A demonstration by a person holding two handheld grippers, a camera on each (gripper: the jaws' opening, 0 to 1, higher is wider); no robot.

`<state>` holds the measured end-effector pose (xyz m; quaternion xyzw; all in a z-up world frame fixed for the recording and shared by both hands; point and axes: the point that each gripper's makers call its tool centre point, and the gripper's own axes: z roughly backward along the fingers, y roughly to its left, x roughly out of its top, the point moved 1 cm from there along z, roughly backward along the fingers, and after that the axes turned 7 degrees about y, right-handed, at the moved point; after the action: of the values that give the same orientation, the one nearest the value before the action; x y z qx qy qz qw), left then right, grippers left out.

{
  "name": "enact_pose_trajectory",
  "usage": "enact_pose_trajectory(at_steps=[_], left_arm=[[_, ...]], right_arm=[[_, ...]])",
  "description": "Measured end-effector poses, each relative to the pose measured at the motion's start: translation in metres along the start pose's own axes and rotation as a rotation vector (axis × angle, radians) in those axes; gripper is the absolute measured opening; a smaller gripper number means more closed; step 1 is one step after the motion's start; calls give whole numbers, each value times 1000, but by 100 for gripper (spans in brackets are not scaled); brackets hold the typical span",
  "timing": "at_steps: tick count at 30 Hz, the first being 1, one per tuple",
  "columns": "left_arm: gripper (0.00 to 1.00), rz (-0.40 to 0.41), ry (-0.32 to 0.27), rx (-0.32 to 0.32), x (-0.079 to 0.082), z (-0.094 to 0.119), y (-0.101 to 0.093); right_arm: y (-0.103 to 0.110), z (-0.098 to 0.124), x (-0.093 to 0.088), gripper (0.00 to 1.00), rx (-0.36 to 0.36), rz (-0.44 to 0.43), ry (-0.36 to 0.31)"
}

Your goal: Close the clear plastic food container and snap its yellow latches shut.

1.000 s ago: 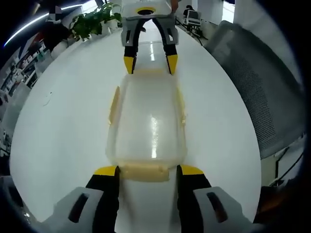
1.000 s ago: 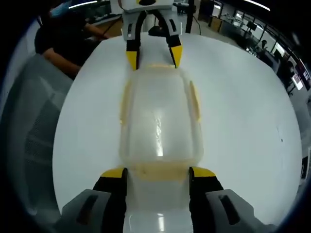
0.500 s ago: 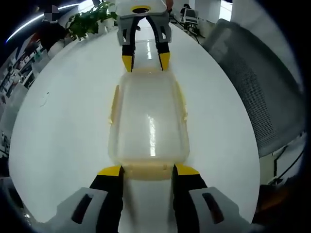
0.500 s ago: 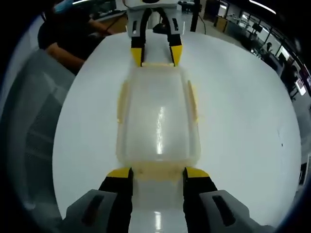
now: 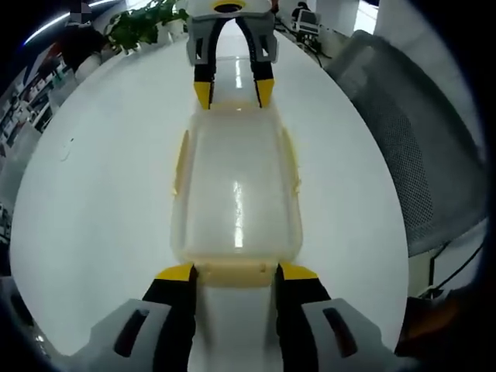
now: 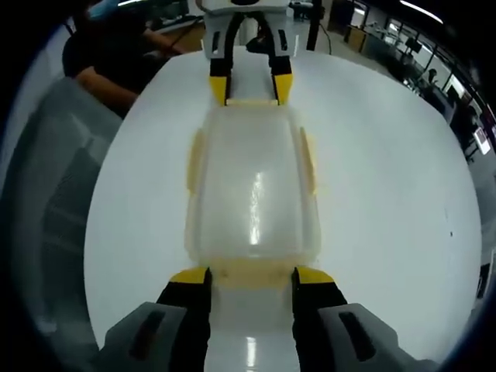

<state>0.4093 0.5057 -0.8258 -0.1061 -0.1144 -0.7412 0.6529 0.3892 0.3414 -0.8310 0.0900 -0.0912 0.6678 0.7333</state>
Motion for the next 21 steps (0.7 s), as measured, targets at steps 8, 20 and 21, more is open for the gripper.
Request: enact_pose_trajectory(at_steps=[8, 20, 21], left_arm=[[39, -2, 30, -2, 0, -1, -1], [38, -6, 82, 78, 0, 1, -3], [38, -6, 84, 87, 1, 1, -4]], right_arm=[[0, 0, 0, 39, 0, 1, 23], [0, 0, 0, 37, -15, -11, 47], [0, 0, 0, 37, -15, -10, 46]])
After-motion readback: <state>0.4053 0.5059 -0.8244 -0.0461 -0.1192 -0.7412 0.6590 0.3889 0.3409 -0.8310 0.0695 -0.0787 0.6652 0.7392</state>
